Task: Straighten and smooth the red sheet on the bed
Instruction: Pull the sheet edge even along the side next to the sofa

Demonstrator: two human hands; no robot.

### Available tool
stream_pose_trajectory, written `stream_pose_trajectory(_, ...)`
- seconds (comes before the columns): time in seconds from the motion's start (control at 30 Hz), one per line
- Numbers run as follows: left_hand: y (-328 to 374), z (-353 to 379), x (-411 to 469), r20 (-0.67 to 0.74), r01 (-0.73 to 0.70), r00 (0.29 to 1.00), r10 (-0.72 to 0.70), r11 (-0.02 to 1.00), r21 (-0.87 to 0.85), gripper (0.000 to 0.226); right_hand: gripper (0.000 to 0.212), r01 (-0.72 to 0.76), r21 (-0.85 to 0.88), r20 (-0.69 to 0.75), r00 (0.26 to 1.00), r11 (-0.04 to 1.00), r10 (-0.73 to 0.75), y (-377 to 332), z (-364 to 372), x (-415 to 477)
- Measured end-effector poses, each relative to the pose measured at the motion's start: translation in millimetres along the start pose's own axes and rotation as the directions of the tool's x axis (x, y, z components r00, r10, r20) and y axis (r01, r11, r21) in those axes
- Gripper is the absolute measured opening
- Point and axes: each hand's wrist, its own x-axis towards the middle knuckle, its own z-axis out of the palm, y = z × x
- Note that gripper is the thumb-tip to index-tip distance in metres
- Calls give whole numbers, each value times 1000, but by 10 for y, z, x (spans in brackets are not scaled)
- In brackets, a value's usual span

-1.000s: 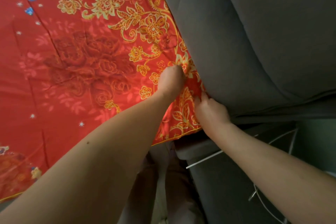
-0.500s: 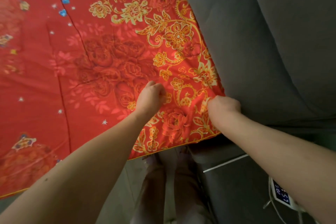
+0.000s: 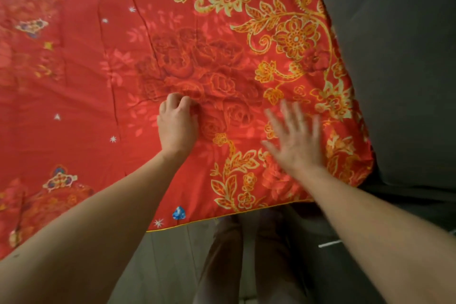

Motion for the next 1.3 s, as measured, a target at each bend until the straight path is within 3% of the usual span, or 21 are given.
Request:
stream_pose_trajectory(0.07, 93, 34, 0, 9, -25, 1000, 25, 1000, 12, 32, 74, -278, 11, 16, 960, 961, 278, 356, -61, -94)
stream_pose_trajectory(0.13, 181, 50, 7, 32, -54, 998, 54, 999, -3, 32, 77, -509, 106, 51, 861, 854, 507, 459, -153, -93)
stream_pose_trajectory(0.2, 263, 51, 44, 67, -112, 992, 111, 994, -1, 30, 77, -623, 226, 71, 778, 749, 625, 354, -295, 49)
stream_pose_trajectory(0.23, 298, 44, 66, 76, -142, 987, 142, 990, -4, 30, 76, -595, 265, 33, 792, 759, 610, 256, -376, 142)
stream_pose_trajectory(0.27, 326, 41, 98, 75, -168, 983, 169, 986, -17, 29, 74, -485, 272, -51, 856, 831, 515, 130, -440, 242)
stream_pose_trajectory(0.33, 351, 11, 202, 50, -179, 982, 182, 982, -61, 28, 70, -105, 221, -185, 972, 970, 147, -203, -533, 477)
stream_pose_trajectory(0.4, 312, -39, 350, -11, -140, 990, 139, 985, -105, 33, 66, 228, 204, -156, 968, 952, -198, -565, -560, 748)
stream_pose_trajectory(0.5, 115, -103, 626, -100, -69, 993, 57, 991, -112, 37, 64, 403, 152, 10, 913, 903, -409, -803, -495, 1175)
stream_pose_trajectory(0.57, -28, -89, 813, -126, -44, 992, 32, 995, -92, 37, 63, 387, 39, -31, 922, 921, -386, -519, -463, 1537)
stream_pose_trajectory(0.63, -65, -5, 958, -139, -56, 989, 48, 997, -61, 35, 61, 152, 35, -154, 977, 988, -145, 49, -477, 1893)
stream_pose_trajectory(0.73, 117, 186, 1088, -171, -109, 980, 104, 994, -22, 37, 62, -204, 191, -246, 937, 960, 248, 817, -562, 2207)
stream_pose_trajectory(0.83, 453, 309, 1147, -156, -137, 980, 126, 989, -63, 40, 63, -291, 282, -212, 910, 914, 355, 858, -633, 2344)
stream_pose_trajectory(0.93, 659, 338, 1186, -106, -142, 986, 130, 983, -113, 39, 62, -277, 346, -177, 919, 896, 353, 758, -734, 2274)
stream_pose_trajectory(1.0, 674, 329, 1164, -93, -153, 986, 141, 979, -131, 38, 63, -184, 332, -239, 932, 925, 271, 655, -774, 2008)
stream_pose_trajectory(1.1, 615, 286, 998, -64, -208, 977, 202, 971, -117, 39, 63, 144, 318, -295, 954, 937, -46, 172, -704, 1378)
stream_pose_trajectory(1.17, 572, 269, 835, -27, -240, 971, 239, 967, -87, 39, 65, 318, 286, -203, 942, 904, -267, -192, -515, 959)
stream_pose_trajectory(1.23, 536, 270, 628, 25, -258, 966, 259, 965, -41, 42, 66, 300, 243, -81, 954, 922, -289, -237, -299, 577)
stream_pose_trajectory(1.3, 525, 293, 403, 74, -276, 959, 275, 961, -1, 47, 64, 116, 203, -55, 993, 972, -107, 97, -112, 232)
